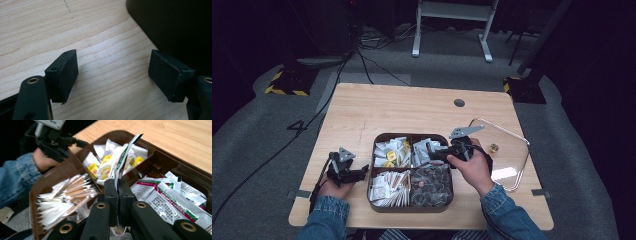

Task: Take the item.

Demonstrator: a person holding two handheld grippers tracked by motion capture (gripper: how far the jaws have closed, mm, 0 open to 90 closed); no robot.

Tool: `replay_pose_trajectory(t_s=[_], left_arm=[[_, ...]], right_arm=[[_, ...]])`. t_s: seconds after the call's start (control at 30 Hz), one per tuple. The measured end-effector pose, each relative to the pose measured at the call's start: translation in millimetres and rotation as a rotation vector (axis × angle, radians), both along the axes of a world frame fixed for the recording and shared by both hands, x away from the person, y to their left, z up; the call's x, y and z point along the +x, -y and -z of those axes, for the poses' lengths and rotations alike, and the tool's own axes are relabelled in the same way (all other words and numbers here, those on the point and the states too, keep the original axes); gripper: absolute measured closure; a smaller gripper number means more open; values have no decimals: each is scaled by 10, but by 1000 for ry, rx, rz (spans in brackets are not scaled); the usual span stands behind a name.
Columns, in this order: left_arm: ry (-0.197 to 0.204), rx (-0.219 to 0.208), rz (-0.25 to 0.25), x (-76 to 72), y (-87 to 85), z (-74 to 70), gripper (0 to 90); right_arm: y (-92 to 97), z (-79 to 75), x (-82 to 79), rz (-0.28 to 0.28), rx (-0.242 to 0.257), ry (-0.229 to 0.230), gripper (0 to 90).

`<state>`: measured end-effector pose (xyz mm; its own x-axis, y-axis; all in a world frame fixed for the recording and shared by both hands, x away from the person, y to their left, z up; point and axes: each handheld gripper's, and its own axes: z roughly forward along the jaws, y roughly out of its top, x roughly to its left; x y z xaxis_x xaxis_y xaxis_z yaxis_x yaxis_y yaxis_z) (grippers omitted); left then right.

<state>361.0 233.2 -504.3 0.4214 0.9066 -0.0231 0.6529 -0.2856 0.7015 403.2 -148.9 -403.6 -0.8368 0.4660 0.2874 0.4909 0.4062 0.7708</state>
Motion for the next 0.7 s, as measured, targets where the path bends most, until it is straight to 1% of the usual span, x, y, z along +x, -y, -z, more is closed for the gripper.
replay_pose_trajectory(t_s=[0.07, 0.23, 0.3, 0.4, 0.5, 0.7], left_arm=[[1, 0, 0, -3, 0, 1, 244], [1, 2, -1, -10, -1, 0, 244], [1, 2, -1, -10, -1, 0, 244], [1, 2, -1, -10, -2, 0, 244], [1, 1, 0, -8, -2, 0, 244], [0, -1, 4, -1, -2, 0, 245]], right_arm=[[42, -23, -46, -6, 18, 8, 881], [186, -64, -158, -8, 39, 21, 881], [236, -87, -181, -9, 27, 21, 881], [295, -158, -214, -7, 27, 39, 881], [369, -201, -256, -7, 26, 44, 881], [532, -255, -295, 19, 24, 43, 881]])
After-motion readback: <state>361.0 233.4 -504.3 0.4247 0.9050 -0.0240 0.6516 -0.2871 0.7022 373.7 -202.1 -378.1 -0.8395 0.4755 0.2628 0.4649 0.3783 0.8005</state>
